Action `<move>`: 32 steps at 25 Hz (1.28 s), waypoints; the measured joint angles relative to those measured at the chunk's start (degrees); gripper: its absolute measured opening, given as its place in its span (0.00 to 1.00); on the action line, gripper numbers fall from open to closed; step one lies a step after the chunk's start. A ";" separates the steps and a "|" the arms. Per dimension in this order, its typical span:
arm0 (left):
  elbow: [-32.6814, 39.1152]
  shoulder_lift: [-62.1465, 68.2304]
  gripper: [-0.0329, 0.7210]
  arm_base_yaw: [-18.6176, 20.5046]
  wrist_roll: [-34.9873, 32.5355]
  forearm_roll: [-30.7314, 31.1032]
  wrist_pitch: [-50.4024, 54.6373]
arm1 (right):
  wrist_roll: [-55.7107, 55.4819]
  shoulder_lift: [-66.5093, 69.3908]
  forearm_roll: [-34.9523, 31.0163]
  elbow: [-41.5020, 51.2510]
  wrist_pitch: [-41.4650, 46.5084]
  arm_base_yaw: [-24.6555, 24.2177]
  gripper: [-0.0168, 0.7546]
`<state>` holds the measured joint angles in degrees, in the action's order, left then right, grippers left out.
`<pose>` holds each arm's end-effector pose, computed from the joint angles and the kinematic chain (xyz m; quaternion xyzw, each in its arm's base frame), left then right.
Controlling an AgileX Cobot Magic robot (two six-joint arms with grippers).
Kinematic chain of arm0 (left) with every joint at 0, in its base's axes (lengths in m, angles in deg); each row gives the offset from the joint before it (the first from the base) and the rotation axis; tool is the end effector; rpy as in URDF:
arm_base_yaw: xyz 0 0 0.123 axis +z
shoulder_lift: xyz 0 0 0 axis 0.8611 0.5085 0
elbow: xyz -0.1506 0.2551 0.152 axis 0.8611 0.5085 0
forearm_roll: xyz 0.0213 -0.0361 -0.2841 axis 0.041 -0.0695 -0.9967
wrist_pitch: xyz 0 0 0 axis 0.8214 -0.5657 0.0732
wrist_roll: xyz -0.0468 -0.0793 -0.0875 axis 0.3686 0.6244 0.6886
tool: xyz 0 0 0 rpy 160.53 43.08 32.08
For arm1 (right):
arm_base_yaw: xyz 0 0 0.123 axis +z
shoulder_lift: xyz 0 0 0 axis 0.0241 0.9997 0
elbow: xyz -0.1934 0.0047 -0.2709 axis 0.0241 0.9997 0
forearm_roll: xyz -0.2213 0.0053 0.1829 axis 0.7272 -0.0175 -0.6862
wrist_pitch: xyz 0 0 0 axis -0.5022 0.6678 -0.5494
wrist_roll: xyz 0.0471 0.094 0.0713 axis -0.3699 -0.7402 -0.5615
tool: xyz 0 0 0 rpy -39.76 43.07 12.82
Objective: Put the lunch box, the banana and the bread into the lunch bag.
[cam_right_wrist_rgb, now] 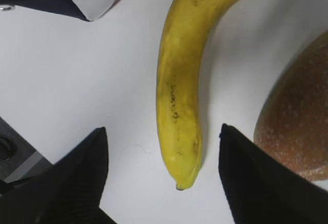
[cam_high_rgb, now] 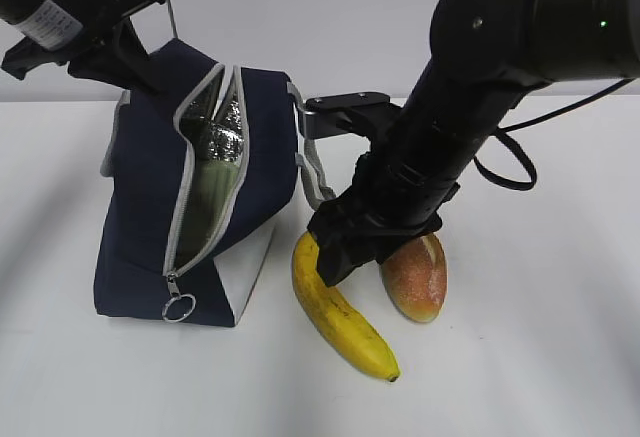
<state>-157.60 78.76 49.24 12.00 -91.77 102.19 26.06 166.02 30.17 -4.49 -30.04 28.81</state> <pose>0.4191 -0.1242 0.3261 0.0236 0.9517 -0.2321 0.1997 0.3579 0.2224 0.2102 -0.3072 0.9350 0.1480 0.0975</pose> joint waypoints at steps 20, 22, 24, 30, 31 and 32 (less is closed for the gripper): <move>0.00 0.00 0.04 0.00 0.00 0.27 -0.48 | -11.72 5.67 12.41 0.00 -8.67 6.60 0.67; 0.00 0.00 0.04 0.00 0.00 0.45 -0.48 | -11.72 6.62 12.29 0.00 -9.25 6.60 0.67; 0.00 0.00 0.04 0.00 0.00 0.58 -0.60 | -11.72 7.27 12.29 0.00 -10.13 6.60 0.67; 0.00 0.00 0.04 0.00 0.00 0.62 -0.62 | -11.72 9.63 11.84 0.00 -11.87 6.60 0.67; 0.00 0.00 0.04 0.00 0.00 0.64 -0.62 | -11.72 10.08 11.84 0.00 -11.96 6.60 0.67; 0.00 0.00 0.04 0.00 0.00 0.64 -0.67 | -11.72 10.48 11.84 0.00 -12.10 6.60 0.67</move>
<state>-157.60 78.76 49.24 12.00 -91.13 101.52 14.34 176.50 42.00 -4.49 -42.15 35.42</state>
